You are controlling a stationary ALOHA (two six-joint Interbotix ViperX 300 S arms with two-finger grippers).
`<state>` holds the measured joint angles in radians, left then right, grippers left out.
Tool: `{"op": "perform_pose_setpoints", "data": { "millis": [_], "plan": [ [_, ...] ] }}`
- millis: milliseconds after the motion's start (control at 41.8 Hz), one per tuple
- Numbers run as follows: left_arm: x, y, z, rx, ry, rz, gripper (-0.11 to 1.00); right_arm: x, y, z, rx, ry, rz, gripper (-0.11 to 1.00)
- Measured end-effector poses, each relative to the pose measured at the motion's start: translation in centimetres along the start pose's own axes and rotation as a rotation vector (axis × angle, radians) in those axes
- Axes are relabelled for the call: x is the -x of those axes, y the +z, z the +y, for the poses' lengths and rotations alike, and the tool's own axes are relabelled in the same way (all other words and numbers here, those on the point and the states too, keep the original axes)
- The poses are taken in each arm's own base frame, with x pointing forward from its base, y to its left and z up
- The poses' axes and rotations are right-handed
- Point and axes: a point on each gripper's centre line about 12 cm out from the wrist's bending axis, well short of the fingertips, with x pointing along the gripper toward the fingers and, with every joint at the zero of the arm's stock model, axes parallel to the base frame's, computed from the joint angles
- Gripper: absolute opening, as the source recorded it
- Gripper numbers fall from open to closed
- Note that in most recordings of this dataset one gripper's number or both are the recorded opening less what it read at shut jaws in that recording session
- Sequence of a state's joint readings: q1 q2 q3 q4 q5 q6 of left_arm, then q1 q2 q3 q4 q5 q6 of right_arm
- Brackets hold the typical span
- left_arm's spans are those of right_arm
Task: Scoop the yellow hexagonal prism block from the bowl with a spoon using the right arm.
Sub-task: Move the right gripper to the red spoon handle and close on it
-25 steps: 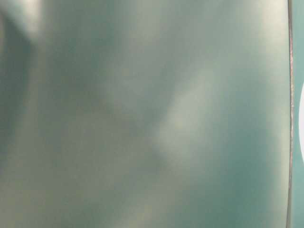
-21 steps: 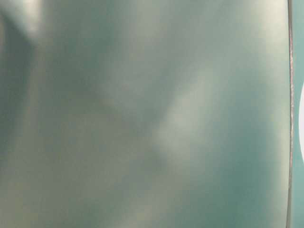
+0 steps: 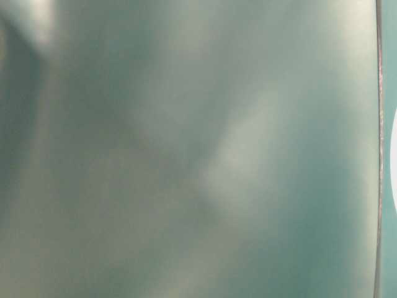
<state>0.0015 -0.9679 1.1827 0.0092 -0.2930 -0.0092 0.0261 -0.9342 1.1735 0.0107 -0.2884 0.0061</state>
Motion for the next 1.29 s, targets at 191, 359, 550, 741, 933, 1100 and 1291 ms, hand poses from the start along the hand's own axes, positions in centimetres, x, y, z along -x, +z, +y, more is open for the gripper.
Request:
{"op": "perform_pose_setpoints", "data": {
  "millis": [191,359,550,741,933,1100,1291],
  "plan": [
    [0.0,0.0,0.0,0.000,0.000,-0.002,0.00,-0.7,-1.9,0.1,0.000,0.004,0.055,0.56],
    [0.0,0.0,0.0,-0.008,0.000,-0.002,0.00,-1.3,-4.2,0.5,-0.011,0.020,0.070,0.56],
    [0.0,0.1,0.0,-0.009,0.000,-0.003,0.00,-1.6,-8.1,1.2,-0.078,0.023,0.116,0.56],
    [0.1,0.1,0.0,-0.011,0.002,-0.005,0.00,-2.1,-11.2,2.7,-0.125,0.037,0.146,0.56],
    [0.1,0.1,0.0,-0.012,0.000,-0.005,0.00,-2.4,-14.1,4.0,-0.145,0.014,0.176,0.56],
    [0.1,0.2,0.0,-0.012,0.000,-0.008,0.00,-2.4,-16.4,5.0,-0.137,-0.025,0.210,0.56],
    [0.1,0.2,0.0,-0.014,0.000,-0.008,0.00,-1.8,-18.2,6.0,-0.122,-0.067,0.247,0.56]
  ]
}}
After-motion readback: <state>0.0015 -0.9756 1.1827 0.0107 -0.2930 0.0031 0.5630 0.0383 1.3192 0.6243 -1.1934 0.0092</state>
